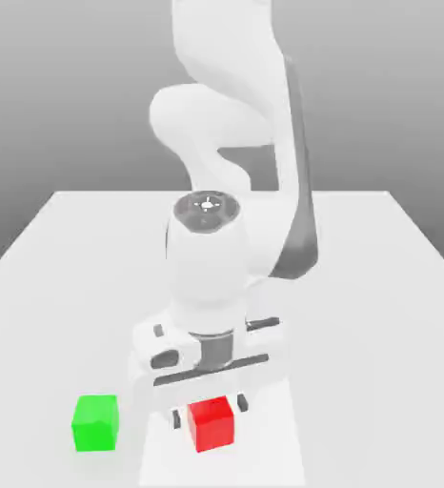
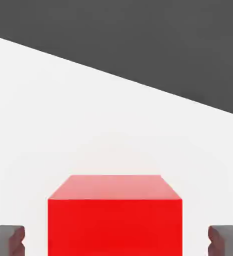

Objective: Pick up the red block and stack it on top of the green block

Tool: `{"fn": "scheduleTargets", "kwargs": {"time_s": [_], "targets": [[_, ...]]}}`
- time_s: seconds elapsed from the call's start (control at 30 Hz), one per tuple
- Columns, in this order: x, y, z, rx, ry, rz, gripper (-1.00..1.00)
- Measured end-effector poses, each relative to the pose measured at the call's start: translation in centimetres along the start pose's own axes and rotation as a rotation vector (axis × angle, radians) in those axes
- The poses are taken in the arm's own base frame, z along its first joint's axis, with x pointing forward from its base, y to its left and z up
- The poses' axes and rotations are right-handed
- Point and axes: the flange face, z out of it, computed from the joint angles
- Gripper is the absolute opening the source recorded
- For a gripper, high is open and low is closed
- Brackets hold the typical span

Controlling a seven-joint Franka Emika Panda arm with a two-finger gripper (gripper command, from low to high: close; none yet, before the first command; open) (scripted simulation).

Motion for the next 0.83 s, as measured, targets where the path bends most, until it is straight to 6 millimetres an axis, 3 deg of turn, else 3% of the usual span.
{"fn": "scheduleTargets", "kwargs": {"time_s": [0.17,0.37,0.4,0.5,0.53,0.7,0.73,0.83], "targets": [[0.0,0.0,0.0,0.0,-0.001,0.0,-1.0],[0.3,0.5,-5.9,0.0,-0.001,0.017,-1.0],[1.5,2.6,-6.6,-0.001,0.0,0.081,-1.0],[5.1,11.5,-8.8,-0.001,0.0,0.332,-1.0],[5.6,13.4,-9.1,0.0,0.0,0.384,-1.0],[6.1,13.9,-4.5,0.001,-0.001,0.406,-1.0],[6.0,14.0,-3.7,0.001,-0.001,0.407,1.0],[6.0,14.0,-3.7,0.001,-0.001,0.407,1.0]]}}
